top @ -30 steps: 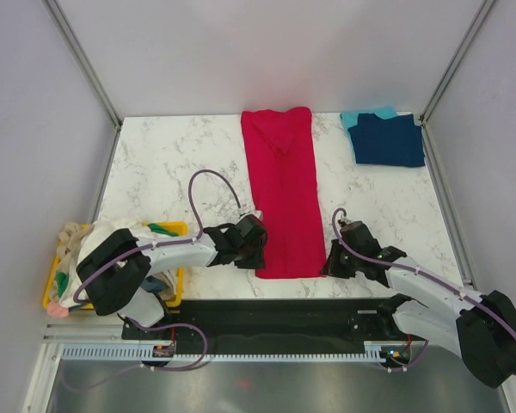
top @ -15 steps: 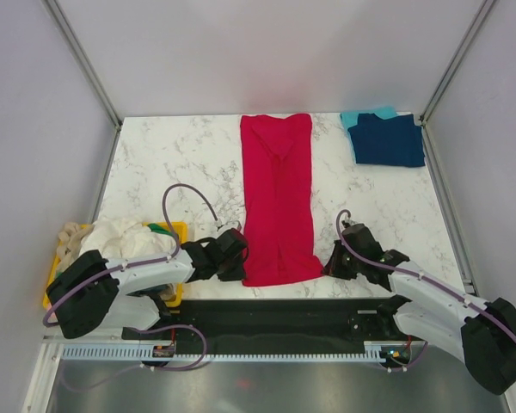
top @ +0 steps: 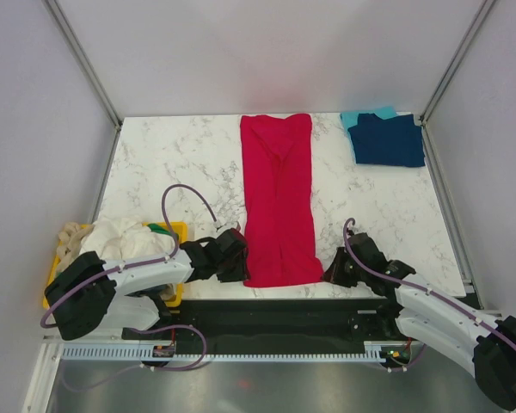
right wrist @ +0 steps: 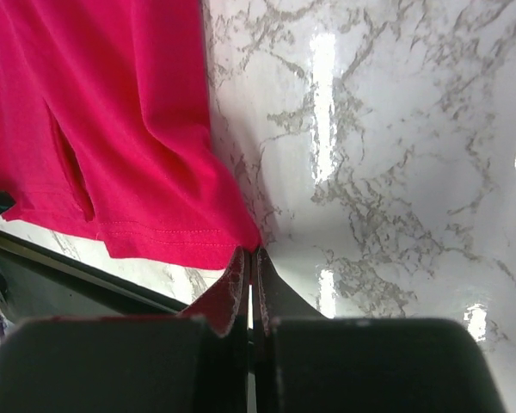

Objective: Fold and stack the t-shirts
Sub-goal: Fold the tshirt

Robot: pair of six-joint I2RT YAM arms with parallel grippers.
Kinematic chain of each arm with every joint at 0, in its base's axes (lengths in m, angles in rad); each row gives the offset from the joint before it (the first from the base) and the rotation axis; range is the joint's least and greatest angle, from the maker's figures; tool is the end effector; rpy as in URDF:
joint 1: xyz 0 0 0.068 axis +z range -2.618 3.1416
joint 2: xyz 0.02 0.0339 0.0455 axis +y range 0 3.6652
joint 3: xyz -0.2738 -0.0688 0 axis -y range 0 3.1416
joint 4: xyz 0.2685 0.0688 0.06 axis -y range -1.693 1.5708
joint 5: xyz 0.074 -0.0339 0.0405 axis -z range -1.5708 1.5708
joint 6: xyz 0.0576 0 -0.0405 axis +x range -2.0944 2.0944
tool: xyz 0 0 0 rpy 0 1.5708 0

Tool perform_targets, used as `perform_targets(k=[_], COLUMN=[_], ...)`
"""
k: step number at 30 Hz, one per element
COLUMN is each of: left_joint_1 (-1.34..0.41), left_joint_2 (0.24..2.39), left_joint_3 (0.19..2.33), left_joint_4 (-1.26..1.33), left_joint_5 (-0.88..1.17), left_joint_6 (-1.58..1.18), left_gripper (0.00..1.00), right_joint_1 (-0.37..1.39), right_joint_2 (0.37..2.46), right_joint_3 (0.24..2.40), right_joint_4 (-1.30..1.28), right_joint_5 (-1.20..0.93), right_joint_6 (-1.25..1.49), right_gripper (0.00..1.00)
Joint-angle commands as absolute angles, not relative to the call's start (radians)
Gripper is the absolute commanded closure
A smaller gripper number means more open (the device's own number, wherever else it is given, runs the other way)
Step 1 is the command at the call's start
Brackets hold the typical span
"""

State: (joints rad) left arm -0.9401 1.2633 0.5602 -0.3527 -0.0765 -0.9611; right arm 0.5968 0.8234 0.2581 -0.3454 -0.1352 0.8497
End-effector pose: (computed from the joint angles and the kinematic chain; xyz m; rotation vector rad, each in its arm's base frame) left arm 0.1483 -0.1957 0.1322 -0.0562 2.7332 -0.5250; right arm 0.1388 0.1037 0.1176 0.2720 2.6249 0.7321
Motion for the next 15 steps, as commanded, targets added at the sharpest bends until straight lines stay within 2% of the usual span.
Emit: perform_targets(k=[1,4,5,7,15], left_joint_1=[-0.946,-0.946,-0.948,-0.96,-0.963], left_joint_2=[1.284,1.296,1.292,1.269,1.166], left_joint_3=[0.534,0.523,0.525,0.537,0.756], left_joint_4=[-0.315,-0.278,-0.275,-0.291,-0.613], left_joint_5=[-0.083,-0.071,-0.066,-0.064,-0.135], left_joint_6=[-0.968,-0.965,-0.962,-0.95,-0.934], left_gripper=[0.6,0.76,0.89,0.98,0.98], right_joint_1=[0.612,0.633,0.65,0.675,0.747], right_joint_2=[0.811,0.819,0.821,0.827,0.819], right_joint_3=[0.239,0.233,0.238,0.25,0.46], right_joint_4=[-0.328,-0.295,-0.29,-0.282,-0.471], right_joint_5=[-0.15,-0.17,-0.172,-0.172,-0.006], right_joint_6=[0.891,0.903,0.908,0.917,0.966], right_gripper=[1.0,1.0,1.0,1.0,1.0])
